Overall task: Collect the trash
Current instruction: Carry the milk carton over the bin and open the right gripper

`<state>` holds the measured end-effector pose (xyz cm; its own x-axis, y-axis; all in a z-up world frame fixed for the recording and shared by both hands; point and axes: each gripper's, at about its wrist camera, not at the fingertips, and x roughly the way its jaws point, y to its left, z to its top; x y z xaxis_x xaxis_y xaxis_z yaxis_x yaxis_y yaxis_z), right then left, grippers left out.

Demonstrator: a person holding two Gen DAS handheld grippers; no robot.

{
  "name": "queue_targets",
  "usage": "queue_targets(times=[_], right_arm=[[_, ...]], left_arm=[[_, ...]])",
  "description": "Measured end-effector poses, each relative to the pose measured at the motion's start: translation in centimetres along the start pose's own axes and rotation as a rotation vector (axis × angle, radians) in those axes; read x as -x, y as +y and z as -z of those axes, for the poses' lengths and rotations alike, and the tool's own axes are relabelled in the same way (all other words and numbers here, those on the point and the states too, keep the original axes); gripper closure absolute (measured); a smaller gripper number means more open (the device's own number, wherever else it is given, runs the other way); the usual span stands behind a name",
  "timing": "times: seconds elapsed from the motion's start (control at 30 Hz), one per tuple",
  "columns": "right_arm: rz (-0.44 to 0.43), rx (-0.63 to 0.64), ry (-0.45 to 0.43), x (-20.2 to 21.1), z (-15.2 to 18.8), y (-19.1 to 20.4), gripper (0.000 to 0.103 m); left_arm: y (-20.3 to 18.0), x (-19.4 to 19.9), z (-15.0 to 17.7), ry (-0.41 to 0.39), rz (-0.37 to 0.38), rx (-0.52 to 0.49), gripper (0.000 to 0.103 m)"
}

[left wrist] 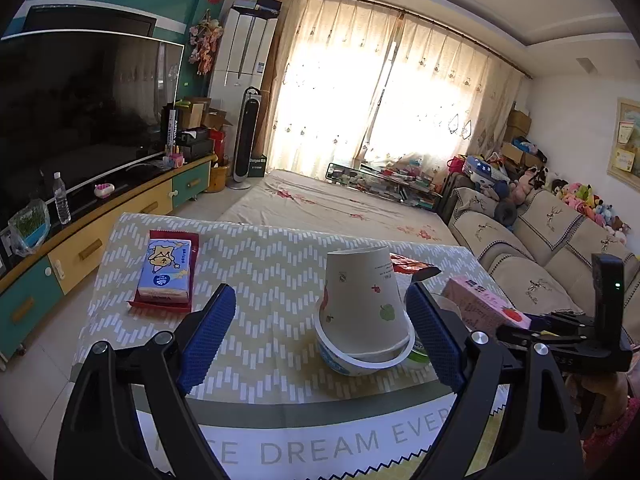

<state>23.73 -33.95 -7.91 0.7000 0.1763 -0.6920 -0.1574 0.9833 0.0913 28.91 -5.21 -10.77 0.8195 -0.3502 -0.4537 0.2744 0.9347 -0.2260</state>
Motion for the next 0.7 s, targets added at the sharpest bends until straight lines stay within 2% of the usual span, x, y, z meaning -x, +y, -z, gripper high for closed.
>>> queue_targets(times=[0.2,0.37,0.5,0.7], right_arm=[[-0.019,-0.047,-0.062,6.2,3.5,-0.1,0.055],[0.030,-0.116,-0.116,11.1,6.0,-2.2,0.055],[0.146,-0.193,-0.129,14.1,8.2,-5.7,0.055],[0.326,-0.365,-0.055,14.8,12.0,-12.9,0.055]], left_arm=[[-0.3,-0.3,0.2,0.012,0.002,-0.010,0.017],[-0.9,-0.4,0.4,0.017,0.002,-0.024,0.017],[-1.1,-0.3,0.4,0.015,0.004,-0.028,0.017],[-1.3,-0.2,0.4,0.011,0.001,-0.031,0.017]])
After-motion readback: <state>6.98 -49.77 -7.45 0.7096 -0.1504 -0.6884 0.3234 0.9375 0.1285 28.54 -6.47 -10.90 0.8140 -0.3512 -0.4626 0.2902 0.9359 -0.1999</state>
